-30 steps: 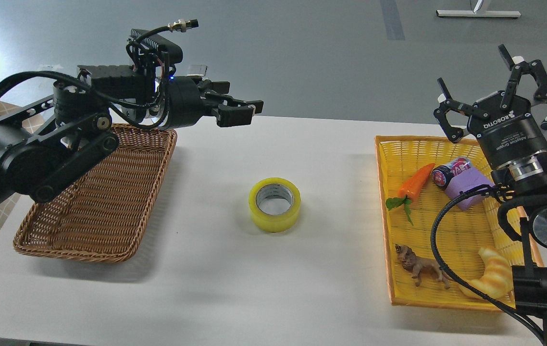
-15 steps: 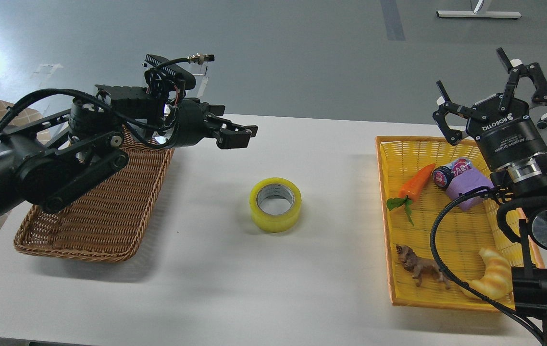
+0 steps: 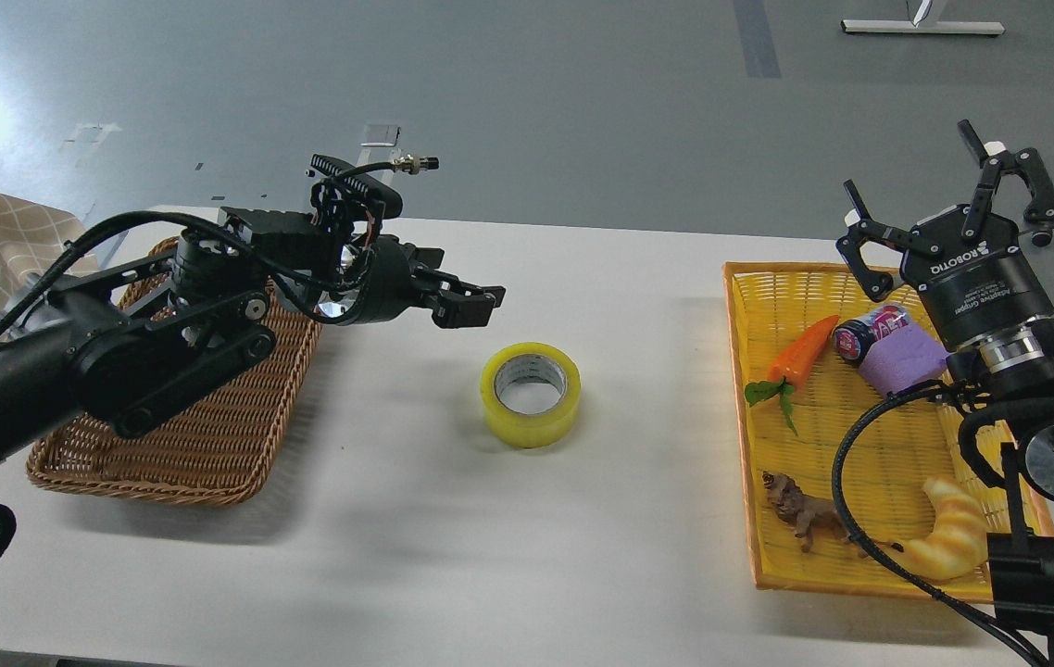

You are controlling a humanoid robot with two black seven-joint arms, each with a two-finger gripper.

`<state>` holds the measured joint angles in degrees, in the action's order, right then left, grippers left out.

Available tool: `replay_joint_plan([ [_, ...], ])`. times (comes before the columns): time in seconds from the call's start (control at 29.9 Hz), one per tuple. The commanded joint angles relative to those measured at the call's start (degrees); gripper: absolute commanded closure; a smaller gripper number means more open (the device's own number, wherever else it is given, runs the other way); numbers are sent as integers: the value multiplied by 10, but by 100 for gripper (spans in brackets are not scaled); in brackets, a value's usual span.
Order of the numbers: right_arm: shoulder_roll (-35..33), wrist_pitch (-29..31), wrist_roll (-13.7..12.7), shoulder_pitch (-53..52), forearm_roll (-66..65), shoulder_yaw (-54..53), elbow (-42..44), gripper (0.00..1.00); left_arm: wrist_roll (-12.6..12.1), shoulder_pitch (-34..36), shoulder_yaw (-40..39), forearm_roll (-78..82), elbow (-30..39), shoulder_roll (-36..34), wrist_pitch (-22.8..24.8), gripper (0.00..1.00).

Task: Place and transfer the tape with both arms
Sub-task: 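Swing the left gripper out and lower it toward the tape roll, then grasp the tape roll with the left gripper and lift it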

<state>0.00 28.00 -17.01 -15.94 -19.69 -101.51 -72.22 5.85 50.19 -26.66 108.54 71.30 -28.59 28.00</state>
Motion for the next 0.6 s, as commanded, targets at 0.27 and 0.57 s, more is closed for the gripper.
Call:
replay_joint_plan([
  [0.27, 0, 0, 2, 4, 0, 0, 5, 4, -13, -11, 6, -1, -5, 32, 0, 2],
  [0.57, 0, 0, 2, 4, 0, 0, 5, 4, -18, -26, 17, 0, -23, 56, 0, 2],
])
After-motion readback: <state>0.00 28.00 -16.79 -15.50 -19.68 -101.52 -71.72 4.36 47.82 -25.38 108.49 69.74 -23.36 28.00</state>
